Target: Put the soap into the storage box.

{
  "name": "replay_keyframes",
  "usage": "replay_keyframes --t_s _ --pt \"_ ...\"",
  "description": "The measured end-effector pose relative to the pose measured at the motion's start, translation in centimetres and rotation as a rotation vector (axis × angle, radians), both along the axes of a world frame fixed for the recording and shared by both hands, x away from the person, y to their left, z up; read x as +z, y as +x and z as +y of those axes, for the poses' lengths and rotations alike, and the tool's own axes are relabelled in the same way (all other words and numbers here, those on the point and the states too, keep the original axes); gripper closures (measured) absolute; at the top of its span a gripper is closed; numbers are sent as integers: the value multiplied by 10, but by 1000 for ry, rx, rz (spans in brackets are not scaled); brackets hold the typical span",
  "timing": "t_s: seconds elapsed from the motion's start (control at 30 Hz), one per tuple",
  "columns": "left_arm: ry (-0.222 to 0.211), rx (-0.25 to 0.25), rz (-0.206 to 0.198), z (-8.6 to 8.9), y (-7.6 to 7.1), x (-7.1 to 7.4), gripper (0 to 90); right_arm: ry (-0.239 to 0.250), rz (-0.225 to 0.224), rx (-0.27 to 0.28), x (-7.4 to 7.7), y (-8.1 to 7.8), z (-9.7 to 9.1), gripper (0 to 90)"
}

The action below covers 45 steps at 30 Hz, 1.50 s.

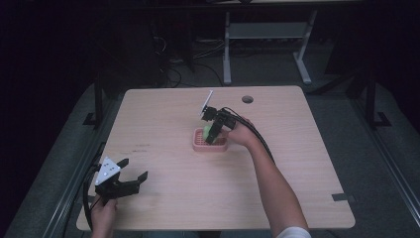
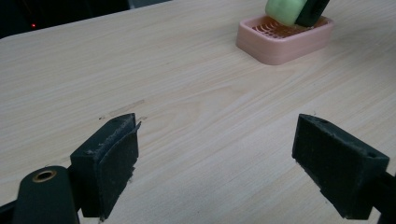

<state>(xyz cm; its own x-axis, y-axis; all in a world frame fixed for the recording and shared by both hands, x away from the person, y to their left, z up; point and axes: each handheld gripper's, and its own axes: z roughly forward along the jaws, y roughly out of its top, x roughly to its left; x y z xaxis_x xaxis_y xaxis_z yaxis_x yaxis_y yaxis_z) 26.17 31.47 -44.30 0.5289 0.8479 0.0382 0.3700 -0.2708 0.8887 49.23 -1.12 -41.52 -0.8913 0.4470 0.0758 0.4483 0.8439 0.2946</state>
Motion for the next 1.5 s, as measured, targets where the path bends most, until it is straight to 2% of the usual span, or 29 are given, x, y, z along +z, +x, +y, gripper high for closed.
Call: replay_keyframes --t_s 0.9,1.0,1.13,1.5 --pt "0 1 -2 0 0 0 142 1 31 -13 -4 1 0 258" --pt "0 2 0 0 0 0 142 44 54 -28 -1 2 -1 249" --pt "0 2 0 0 0 0 142 36 40 -18 3 0 -1 248" --pt "-2 1 -1 0 0 0 142 62 61 -34 5 -1 -7 211"
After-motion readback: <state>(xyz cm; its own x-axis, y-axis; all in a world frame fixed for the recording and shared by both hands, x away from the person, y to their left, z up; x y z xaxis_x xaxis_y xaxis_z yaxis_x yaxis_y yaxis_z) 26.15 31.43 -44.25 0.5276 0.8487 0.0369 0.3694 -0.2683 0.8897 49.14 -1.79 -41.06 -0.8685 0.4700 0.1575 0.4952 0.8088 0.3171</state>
